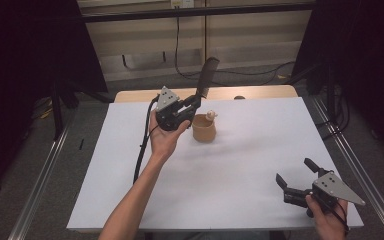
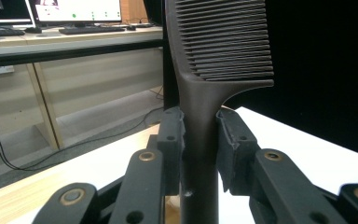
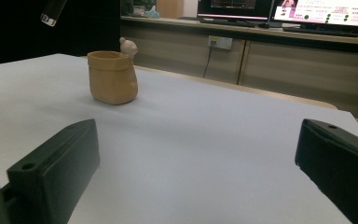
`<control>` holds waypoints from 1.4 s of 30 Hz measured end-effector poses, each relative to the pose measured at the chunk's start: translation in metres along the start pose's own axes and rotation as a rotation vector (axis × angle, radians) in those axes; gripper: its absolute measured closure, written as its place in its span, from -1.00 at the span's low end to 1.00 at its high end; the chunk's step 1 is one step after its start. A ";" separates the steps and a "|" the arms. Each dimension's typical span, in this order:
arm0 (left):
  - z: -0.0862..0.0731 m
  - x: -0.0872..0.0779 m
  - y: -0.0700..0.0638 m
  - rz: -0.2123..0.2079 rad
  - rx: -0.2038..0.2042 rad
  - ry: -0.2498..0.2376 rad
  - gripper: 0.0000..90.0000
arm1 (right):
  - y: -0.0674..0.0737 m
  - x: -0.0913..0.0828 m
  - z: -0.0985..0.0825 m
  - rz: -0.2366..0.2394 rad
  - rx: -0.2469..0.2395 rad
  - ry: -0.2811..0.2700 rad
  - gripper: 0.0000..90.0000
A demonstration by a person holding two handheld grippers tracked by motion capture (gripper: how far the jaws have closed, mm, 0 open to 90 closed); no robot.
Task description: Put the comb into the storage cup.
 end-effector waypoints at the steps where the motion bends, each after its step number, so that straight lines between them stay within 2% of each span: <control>1: 0.000 0.001 0.000 -0.001 -0.005 -0.003 0.62 | 0.000 0.000 0.000 0.000 0.001 0.001 -1.00; 5: 0.000 0.004 0.002 0.002 -0.002 -0.002 0.62 | 0.000 0.000 0.000 0.000 0.001 0.002 -1.00; 7: 0.000 0.006 0.003 0.009 0.011 0.001 0.62 | 0.000 0.000 0.000 0.002 0.001 0.000 -1.00; 8: 0.000 0.009 0.005 0.018 0.032 0.000 0.62 | 0.000 0.000 0.000 0.003 0.001 0.001 -1.00; 13: -0.001 0.014 0.008 0.024 0.016 -0.006 0.62 | 0.001 -0.001 0.000 0.002 0.004 -0.001 -1.00; 18: -0.003 0.017 0.010 0.024 0.025 -0.006 0.62 | 0.000 -0.001 0.000 0.003 0.000 0.000 -1.00; 21: -0.011 0.021 0.012 0.027 0.008 0.004 0.62 | 0.000 -0.001 0.000 0.003 0.000 -0.001 -1.00; 27: -0.022 0.026 0.010 0.018 0.001 0.013 0.62 | 0.000 -0.001 0.000 0.004 0.001 0.001 -1.00; 32: -0.027 0.028 0.013 0.037 -0.011 0.023 0.62 | -0.001 -0.001 0.000 -0.002 0.001 0.000 -1.00; 41: -0.027 0.029 0.015 0.036 -0.009 0.009 0.62 | 0.000 -0.001 0.000 -0.001 0.003 -0.001 -1.00; 42: -0.028 0.030 0.014 0.037 0.004 0.013 0.62 | 0.000 -0.001 0.000 -0.001 0.002 -0.001 -1.00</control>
Point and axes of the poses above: each handheld gripper's, and its own axes: x roughly forward along the jaws, z roughly out of its top, y roughly to its left, the point moved 10 cm from there along x, roughly forward along the jaws, and after that the axes turned 13 degrees about -y, right-handed, at the moved point
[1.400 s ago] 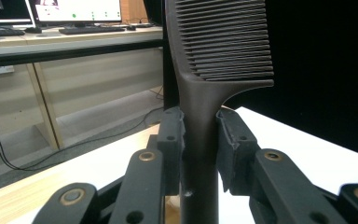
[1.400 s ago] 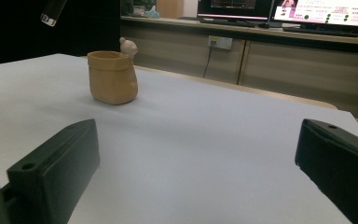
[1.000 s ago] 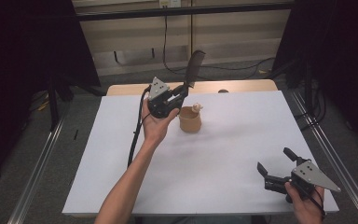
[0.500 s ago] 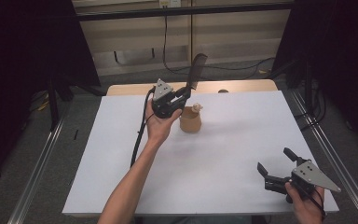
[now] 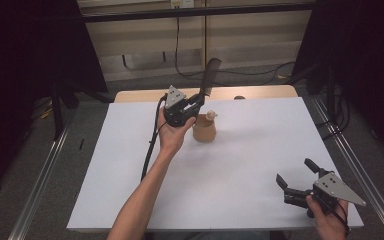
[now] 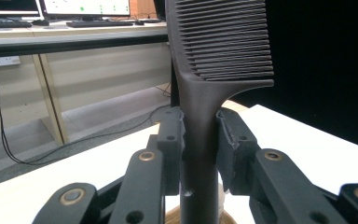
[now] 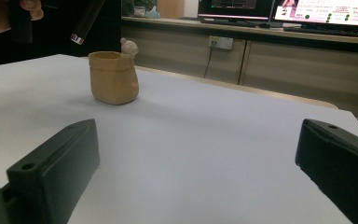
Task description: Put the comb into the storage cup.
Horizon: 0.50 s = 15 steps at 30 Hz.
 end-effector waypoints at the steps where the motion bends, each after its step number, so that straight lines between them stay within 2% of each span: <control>1: 0.000 0.000 0.000 0.000 0.000 0.000 0.62 | 0.000 0.000 0.000 0.001 0.000 0.002 -1.00; 7: -0.008 0.007 0.001 -0.002 0.031 0.013 0.62 | 0.001 0.000 0.000 0.005 0.001 0.002 -1.00; 12: -0.010 0.014 0.006 0.002 0.005 0.007 0.62 | 0.000 0.000 0.000 0.002 0.003 0.003 -1.00; 15: -0.009 0.020 0.005 -0.002 0.022 0.001 0.62 | 0.000 0.000 0.000 0.003 0.004 0.001 -1.00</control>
Point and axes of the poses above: each handheld gripper's, and its own axes: x roughly forward along the jaws, z roughly out of its top, y roughly to its left, the point moved 10 cm from there along x, roughly forward along the jaws, and after that the axes turned 13 degrees about -y, right-handed, at the moved point
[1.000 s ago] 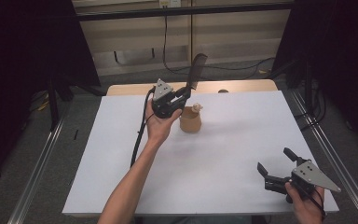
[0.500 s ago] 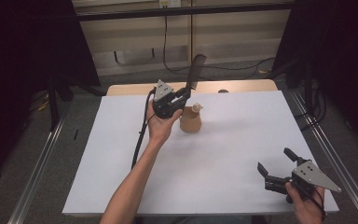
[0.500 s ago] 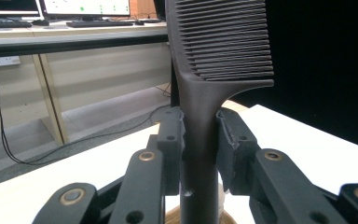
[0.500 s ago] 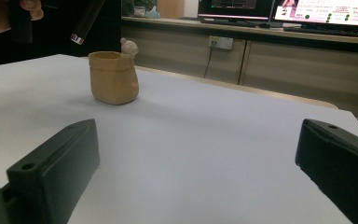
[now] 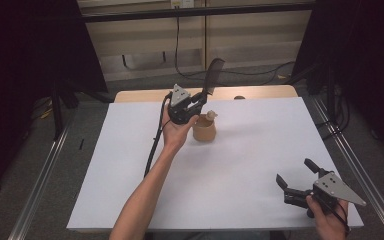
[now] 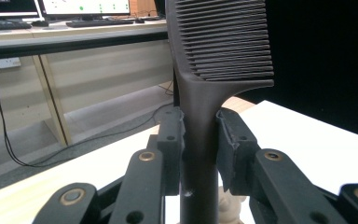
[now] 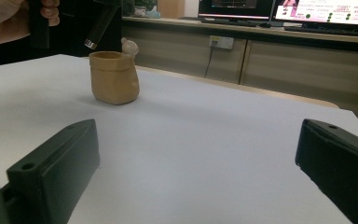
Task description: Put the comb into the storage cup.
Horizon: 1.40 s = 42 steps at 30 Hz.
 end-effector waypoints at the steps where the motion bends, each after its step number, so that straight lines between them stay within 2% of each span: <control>1: 0.001 0.001 -0.001 -0.002 0.001 -0.005 0.62 | 0.000 0.000 0.000 0.002 0.001 -0.002 -1.00; 7: -0.004 0.005 -0.004 -0.015 0.005 -0.004 0.62 | 0.000 0.000 0.000 0.004 0.003 -0.003 -1.00; 9: -0.009 0.005 -0.004 -0.022 -0.008 0.001 0.62 | 0.000 0.000 0.000 0.006 0.004 -0.002 -1.00; 11: -0.012 0.006 -0.003 -0.016 -0.004 0.006 0.62 | 0.000 0.000 0.000 0.005 0.001 -0.003 -1.00; 12: -0.012 0.007 -0.004 -0.019 -0.022 -0.001 0.62 | 0.000 -0.001 0.000 0.005 0.001 -0.002 -1.00; 13: -0.013 0.007 -0.004 -0.021 -0.011 0.005 0.62 | 0.000 -0.001 0.000 0.005 0.002 -0.002 -1.00; 15: -0.014 0.008 -0.006 -0.021 -0.017 0.000 0.62 | 0.000 -0.001 0.000 0.004 0.004 -0.003 -1.00; 17: -0.015 0.009 -0.005 -0.008 0.002 -0.003 0.62 | 0.000 -0.001 0.000 0.004 0.005 -0.003 -1.00; 24: -0.021 0.010 -0.006 -0.016 -0.001 0.001 0.62 | 0.000 -0.001 0.000 0.004 0.003 -0.002 -1.00; 30: -0.027 0.009 -0.005 -0.004 -0.026 0.007 0.62 | 0.000 -0.001 0.000 0.006 0.002 -0.001 -1.00; 35: -0.035 0.006 -0.002 0.000 -0.030 0.016 0.62 | 0.000 -0.001 0.000 0.004 0.002 0.000 -1.00; 42: -0.037 0.005 -0.002 0.002 -0.038 0.029 0.62 | 0.000 0.000 0.000 0.003 0.001 0.001 -1.00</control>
Point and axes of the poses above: each handheld gripper's, and its own axes: x roughly forward along the jaws, z roughly out of its top, y roughly to its left, the point moved 10 cm from there along x, roughly forward along the jaws, and after that the axes turned 13 degrees about -y, right-handed, at the moved point
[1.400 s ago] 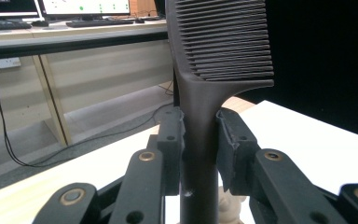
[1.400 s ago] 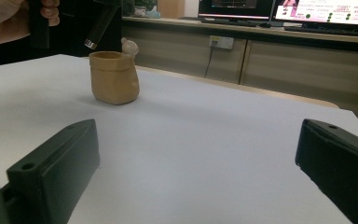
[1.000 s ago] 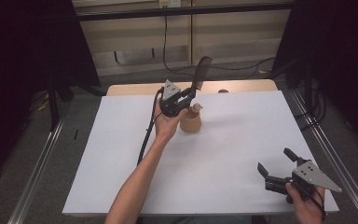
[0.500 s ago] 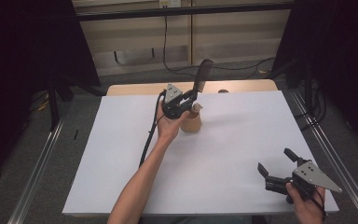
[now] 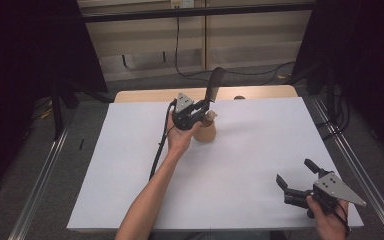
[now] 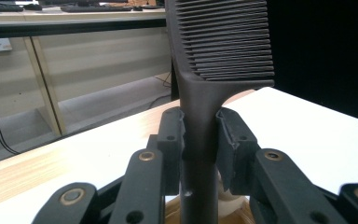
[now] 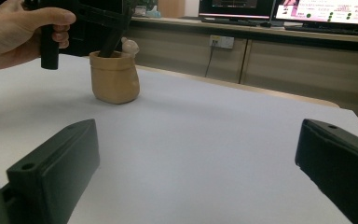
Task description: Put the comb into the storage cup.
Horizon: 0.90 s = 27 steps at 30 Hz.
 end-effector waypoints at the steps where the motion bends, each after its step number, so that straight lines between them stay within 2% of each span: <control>1: 0.000 0.000 0.000 0.001 -0.003 0.000 0.62 | 0.000 0.000 0.000 0.001 0.000 -0.001 -1.00; 7: -0.003 -0.005 0.001 0.000 0.007 0.014 0.62 | 0.000 -0.001 0.000 0.000 -0.002 -0.001 -1.00; 11: -0.008 -0.008 0.003 0.003 -0.014 0.021 0.62 | 0.000 0.000 0.000 -0.001 -0.005 0.000 -1.00; 16: -0.009 -0.010 0.003 -0.003 -0.008 0.025 0.62 | 0.000 0.000 0.000 -0.001 -0.004 -0.002 -1.00; 27: -0.014 -0.014 0.002 -0.012 -0.029 0.030 0.62 | 0.000 0.000 0.000 0.001 -0.001 0.000 -1.00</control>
Point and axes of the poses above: each handheld gripper's, and its own axes: x roughly forward along the jaws, z roughly out of its top, y roughly to its left, the point moved 10 cm from there along x, roughly forward along the jaws, and after that the axes turned 13 degrees about -y, right-handed, at the moved point
